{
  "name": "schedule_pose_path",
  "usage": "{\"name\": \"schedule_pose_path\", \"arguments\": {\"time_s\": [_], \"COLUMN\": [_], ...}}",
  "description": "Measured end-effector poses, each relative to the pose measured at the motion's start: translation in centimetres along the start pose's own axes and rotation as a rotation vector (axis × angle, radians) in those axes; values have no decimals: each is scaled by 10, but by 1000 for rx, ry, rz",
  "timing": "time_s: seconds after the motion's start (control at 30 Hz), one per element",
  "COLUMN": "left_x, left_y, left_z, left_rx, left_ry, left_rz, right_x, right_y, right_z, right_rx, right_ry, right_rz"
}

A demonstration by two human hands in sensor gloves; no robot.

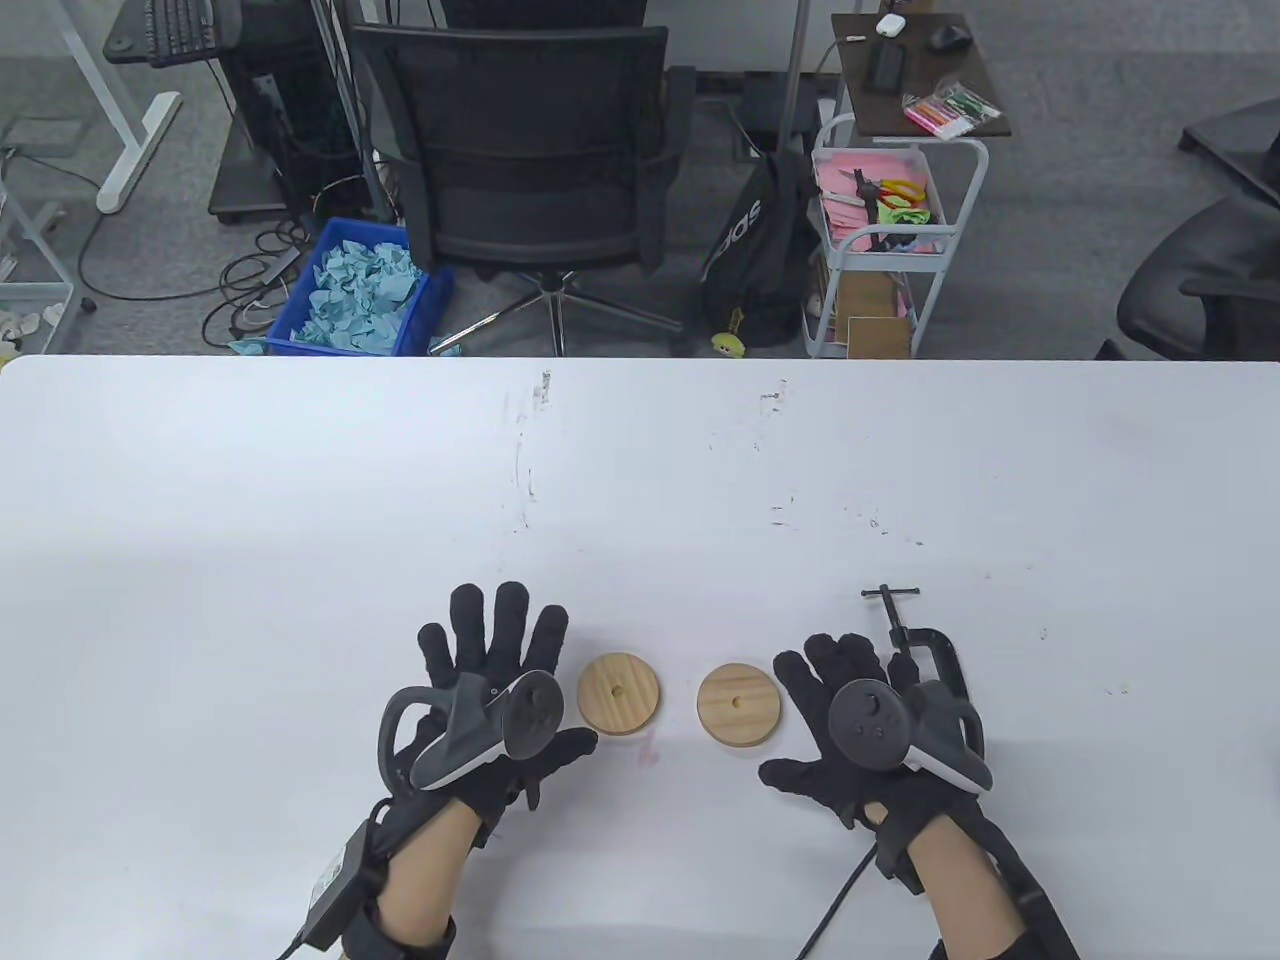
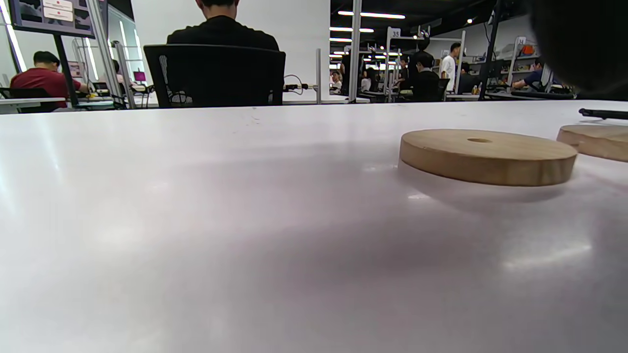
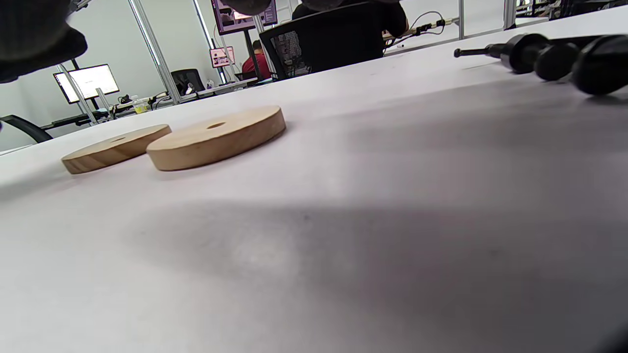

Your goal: Unscrew the clamp open

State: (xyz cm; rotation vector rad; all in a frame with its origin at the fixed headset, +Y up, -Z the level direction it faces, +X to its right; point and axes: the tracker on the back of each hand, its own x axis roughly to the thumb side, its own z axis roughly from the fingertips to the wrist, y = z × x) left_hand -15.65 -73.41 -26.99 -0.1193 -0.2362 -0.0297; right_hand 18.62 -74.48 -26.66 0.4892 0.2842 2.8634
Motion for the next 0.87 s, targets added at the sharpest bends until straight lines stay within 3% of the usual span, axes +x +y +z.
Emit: {"name": "schedule_pose_path", "arguments": {"time_s": [0.87], "left_x": [-2], "left_y": [-3], "left_z": [0], "left_rx": [-29], "left_ry": [6], "left_rz": [-25], "right_x": [-2], "right_y": [10], "right_z": [-8], "right_rx": [19], "right_ry": [35], "right_rz": [18]}}
